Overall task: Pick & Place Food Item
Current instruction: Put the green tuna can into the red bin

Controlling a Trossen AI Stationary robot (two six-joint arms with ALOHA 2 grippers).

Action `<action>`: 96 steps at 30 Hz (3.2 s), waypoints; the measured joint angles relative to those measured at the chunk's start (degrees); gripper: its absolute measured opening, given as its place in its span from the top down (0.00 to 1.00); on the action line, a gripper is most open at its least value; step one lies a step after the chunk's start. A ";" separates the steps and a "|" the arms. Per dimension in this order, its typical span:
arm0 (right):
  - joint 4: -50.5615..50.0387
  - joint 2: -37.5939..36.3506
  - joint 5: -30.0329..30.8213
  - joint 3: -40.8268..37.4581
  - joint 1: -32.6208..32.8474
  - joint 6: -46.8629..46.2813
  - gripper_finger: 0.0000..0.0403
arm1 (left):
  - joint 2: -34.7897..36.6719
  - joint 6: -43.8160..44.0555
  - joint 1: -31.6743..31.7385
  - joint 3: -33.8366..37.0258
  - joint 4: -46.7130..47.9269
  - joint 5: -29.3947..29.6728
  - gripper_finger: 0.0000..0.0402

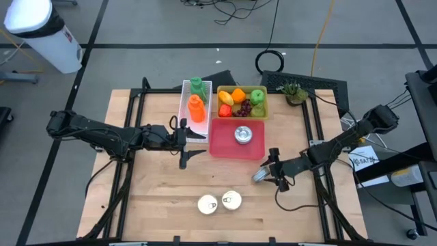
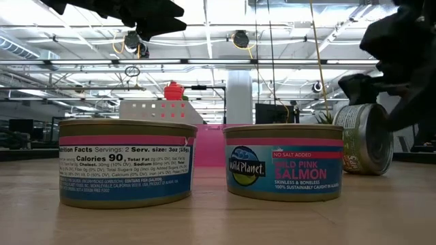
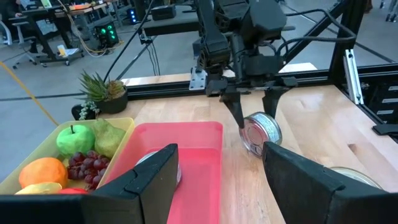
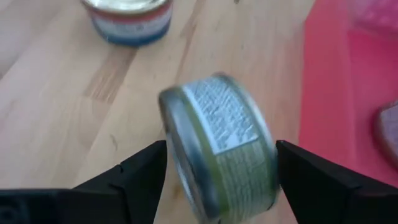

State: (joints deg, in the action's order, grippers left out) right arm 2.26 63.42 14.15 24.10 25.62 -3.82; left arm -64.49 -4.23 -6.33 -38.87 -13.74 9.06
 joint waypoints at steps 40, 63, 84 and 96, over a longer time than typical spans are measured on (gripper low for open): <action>38.91 18.07 13.32 0.02 -26.47 50.40 0.66 | 0.00 0.00 0.00 0.00 0.00 0.00 0.39; 40.43 19.87 11.95 0.07 -27.75 41.90 0.19 | 0.00 0.00 0.00 0.00 0.00 0.00 0.39; 39.71 19.99 9.62 -0.02 -28.23 30.26 0.21 | 0.00 0.00 0.00 0.00 0.00 0.00 0.39; 34.51 19.81 5.07 0.13 -30.97 20.00 0.21 | 0.00 0.00 -0.01 0.00 0.00 0.00 0.39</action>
State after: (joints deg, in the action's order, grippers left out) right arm 36.77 83.23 19.22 24.23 -5.34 16.18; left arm -64.49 -4.23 -6.33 -38.87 -13.74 9.06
